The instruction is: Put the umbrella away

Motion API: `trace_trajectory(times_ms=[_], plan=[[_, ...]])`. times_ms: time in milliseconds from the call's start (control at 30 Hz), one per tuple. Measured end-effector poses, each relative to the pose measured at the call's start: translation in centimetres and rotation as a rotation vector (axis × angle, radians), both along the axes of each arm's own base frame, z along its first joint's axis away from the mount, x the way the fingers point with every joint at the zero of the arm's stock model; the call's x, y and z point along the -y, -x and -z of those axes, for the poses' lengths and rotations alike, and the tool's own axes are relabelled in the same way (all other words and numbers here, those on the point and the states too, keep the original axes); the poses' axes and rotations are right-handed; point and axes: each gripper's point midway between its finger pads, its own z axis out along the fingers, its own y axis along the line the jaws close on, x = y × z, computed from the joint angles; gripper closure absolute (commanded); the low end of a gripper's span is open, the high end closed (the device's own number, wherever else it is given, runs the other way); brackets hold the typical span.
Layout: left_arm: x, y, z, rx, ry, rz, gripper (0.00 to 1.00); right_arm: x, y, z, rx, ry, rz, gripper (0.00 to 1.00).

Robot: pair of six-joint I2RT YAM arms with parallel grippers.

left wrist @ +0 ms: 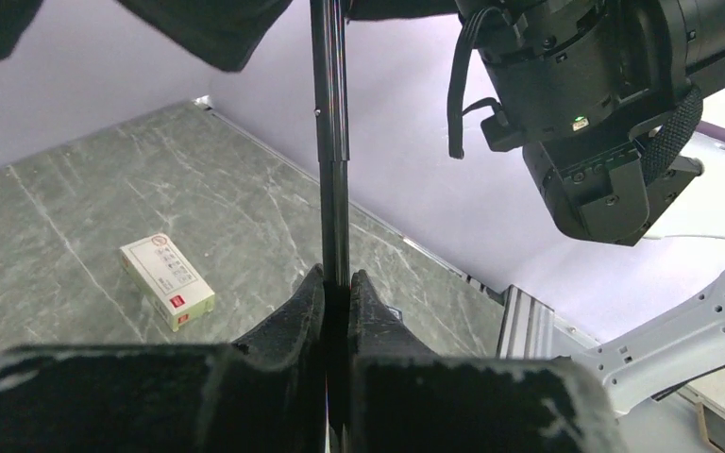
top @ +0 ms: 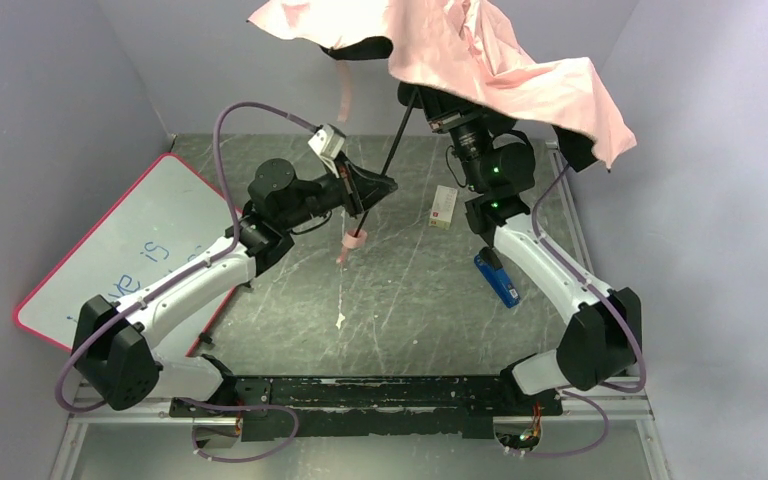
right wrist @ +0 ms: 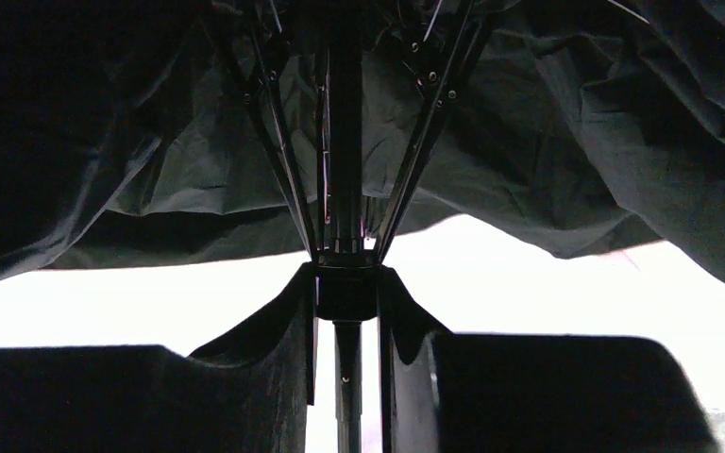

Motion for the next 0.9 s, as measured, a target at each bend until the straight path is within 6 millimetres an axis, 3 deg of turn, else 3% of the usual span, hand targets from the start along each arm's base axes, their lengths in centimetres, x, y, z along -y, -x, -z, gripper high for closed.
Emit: trace_trajectory(times_ms=[100, 300, 433, 500, 567, 733, 833, 900], plan=[[0.2, 0.2, 0.3, -0.009, -0.007, 0.008, 0.95, 0.1, 0.7, 0.6, 0.003, 0.036, 0.007, 1.00], [0.5, 1.2, 2.5, -0.083, -0.072, 0.041, 0.95, -0.9, 3.8, 5.5, -0.060, 0.130, 0.074, 1.00], [0.1, 0.4, 2.3, -0.088, -0.063, -0.007, 0.95, -4.5, 7.4, 13.0, -0.162, 0.233, -0.040, 1.00], [-0.2, 0.1, 3.5, -0.127, -0.093, -0.027, 0.95, -5.2, 8.0, 15.4, -0.202, 0.257, -0.070, 1.00], [-0.1, 0.0, 4.2, -0.149, -0.109, -0.031, 0.95, -5.2, 8.0, 16.2, -0.220, 0.261, -0.072, 1.00], [-0.1, 0.0, 4.2, -0.146, -0.107, -0.030, 0.95, -5.0, 7.9, 16.0, -0.225, 0.253, -0.064, 1.00], [-0.1, -0.1, 4.0, -0.138, -0.100, -0.032, 0.72, -4.9, 7.7, 15.6, -0.231, 0.250, -0.053, 1.00], [0.0, -0.2, 3.5, -0.110, -0.091, -0.031, 0.61, -4.8, 7.3, 14.9, -0.236, 0.243, -0.036, 1.00]])
